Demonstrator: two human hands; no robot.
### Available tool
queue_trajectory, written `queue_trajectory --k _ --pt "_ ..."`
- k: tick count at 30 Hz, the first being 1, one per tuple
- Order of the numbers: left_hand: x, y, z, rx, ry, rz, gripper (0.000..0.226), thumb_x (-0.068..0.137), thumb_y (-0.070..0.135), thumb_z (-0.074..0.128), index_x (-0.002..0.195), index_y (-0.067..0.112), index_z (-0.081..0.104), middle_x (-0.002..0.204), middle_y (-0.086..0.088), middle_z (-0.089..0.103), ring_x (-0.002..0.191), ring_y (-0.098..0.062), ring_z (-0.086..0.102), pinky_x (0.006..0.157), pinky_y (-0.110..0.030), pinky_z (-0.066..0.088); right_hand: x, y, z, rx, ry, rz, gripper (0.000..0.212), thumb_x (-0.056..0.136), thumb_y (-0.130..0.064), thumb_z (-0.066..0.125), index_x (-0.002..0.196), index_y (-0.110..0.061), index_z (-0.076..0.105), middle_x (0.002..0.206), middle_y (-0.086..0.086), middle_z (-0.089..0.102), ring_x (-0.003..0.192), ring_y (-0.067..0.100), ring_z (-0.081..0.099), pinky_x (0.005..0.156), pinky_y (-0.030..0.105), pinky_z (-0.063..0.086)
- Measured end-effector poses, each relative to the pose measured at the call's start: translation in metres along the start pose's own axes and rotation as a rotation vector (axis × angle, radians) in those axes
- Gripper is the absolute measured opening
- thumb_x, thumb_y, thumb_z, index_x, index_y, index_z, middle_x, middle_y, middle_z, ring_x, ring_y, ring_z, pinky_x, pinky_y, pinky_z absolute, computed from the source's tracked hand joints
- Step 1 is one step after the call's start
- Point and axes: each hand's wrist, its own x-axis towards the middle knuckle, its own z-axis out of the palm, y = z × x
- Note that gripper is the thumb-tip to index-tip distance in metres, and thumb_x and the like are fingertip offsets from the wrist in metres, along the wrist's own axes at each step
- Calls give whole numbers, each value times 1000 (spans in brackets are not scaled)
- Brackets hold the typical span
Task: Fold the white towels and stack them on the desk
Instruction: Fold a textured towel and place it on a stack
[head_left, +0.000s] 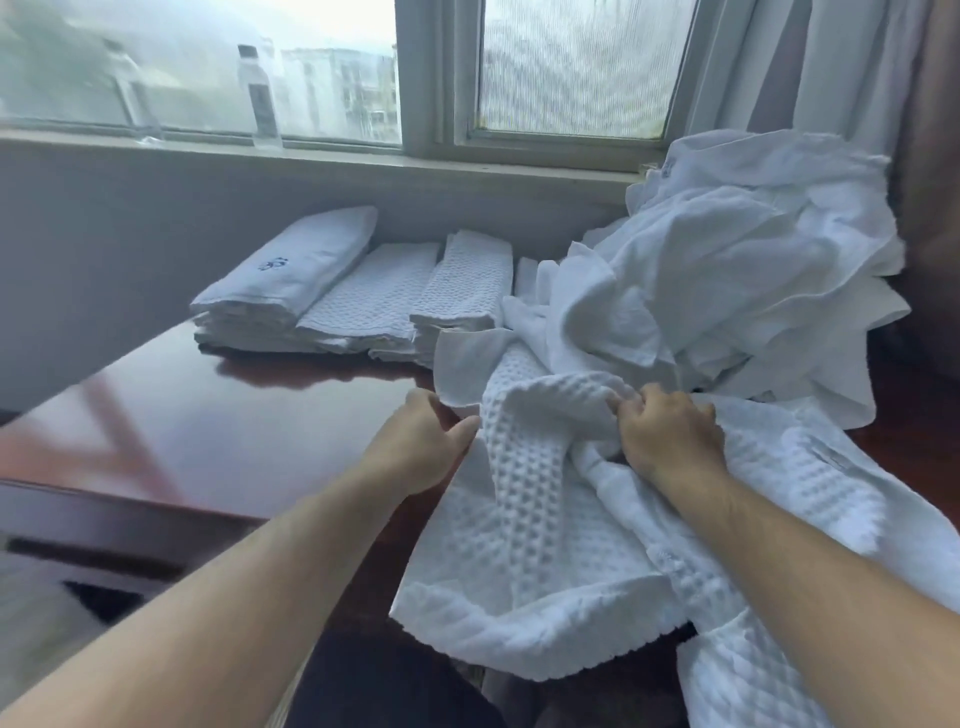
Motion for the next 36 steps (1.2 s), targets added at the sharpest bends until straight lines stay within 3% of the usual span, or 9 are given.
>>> queue_trajectory --k 3,8,12,15,21,24,28,32,36 --pt "0 19 10 0 -99 -48 75 93 43 65 152 12 29 129 -6 63 116 -23 61 89 -30 47 -6 3 0 57 28 -8 50 101 -51 23 106 -13 55 120 13 59 117 39 44 95 51 38" --pt "-7 50 21 -437 -212 -181 77 94 33 65 157 21 22 112 3 62 102 -16 64 88 -32 54 -13 2 0 162 64 -10 38 104 -38 27 102 -11 54 106 9 60 102 33 48 80 42 38" --pt "-12 38 17 -499 -210 -130 73 90 1 57 153 29 31 105 -14 68 92 -28 70 87 -47 59 -16 -5 0 206 73 -82 35 106 -43 30 88 -20 48 79 1 58 67 13 48 54 32 29" --pt "-5 19 -12 -278 -42 1 63 84 -5 44 133 33 58 82 0 65 58 -5 59 49 -23 47 -18 -15 -1 197 76 -152 35 105 -47 33 86 -22 48 72 -3 56 65 15 51 53 31 29" --pt "5 -40 -81 427 205 34 57 80 -3 51 108 43 72 111 4 50 112 -23 56 86 -33 45 -14 -45 -4 214 178 -195 33 104 -36 42 108 -12 65 111 14 65 109 39 52 89 41 40" --pt "2 -45 -79 633 233 -14 57 81 5 60 126 40 63 123 1 47 116 -28 48 93 -39 43 -12 -53 1 173 -105 -205 37 103 -39 44 126 -16 59 126 13 62 119 37 52 99 41 41" --pt "-2 -11 -42 469 405 333 46 87 12 59 126 34 65 136 1 49 126 -25 39 102 -43 32 -18 -41 -6 215 -283 -262 66 94 -35 61 153 -22 36 152 7 38 136 27 43 110 35 36" --pt "0 34 11 323 97 617 32 94 36 62 126 36 64 140 2 50 130 -23 46 109 -37 34 -23 1 -28 70 -159 -108 44 88 -42 68 119 -22 45 127 8 44 101 29 53 79 37 44" --pt "6 52 65 586 -85 639 64 91 68 47 150 49 30 167 1 10 153 -21 9 121 -45 16 -32 50 -52 -321 -343 21 48 98 -55 46 118 -13 58 121 13 61 101 30 58 76 35 45"
